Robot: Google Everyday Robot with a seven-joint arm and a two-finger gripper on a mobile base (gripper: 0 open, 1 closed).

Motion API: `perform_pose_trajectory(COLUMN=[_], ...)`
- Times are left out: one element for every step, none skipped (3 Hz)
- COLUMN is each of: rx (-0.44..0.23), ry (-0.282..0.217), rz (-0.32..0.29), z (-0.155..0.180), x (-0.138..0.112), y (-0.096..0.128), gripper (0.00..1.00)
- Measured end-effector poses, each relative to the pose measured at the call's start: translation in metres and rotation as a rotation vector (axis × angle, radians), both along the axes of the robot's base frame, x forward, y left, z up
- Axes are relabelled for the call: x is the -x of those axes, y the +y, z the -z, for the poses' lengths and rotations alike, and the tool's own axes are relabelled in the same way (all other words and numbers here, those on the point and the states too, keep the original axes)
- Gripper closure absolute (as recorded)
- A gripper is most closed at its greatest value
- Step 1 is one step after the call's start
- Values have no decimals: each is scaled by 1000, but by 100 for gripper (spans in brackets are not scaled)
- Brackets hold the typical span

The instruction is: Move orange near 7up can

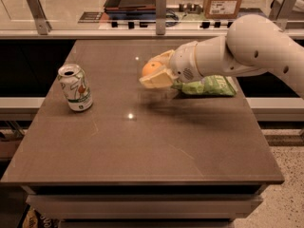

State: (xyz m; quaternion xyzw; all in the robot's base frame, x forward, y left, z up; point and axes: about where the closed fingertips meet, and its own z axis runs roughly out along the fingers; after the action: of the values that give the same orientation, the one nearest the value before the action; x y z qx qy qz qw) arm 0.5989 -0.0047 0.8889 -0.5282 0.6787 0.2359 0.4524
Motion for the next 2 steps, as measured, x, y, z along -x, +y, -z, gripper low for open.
perform_pose_trajectory(rx=[2, -11], ry=[16, 50], rz=[-36, -73], z=[6, 14], x=[8, 18], y=[30, 56], gripper=[100, 100])
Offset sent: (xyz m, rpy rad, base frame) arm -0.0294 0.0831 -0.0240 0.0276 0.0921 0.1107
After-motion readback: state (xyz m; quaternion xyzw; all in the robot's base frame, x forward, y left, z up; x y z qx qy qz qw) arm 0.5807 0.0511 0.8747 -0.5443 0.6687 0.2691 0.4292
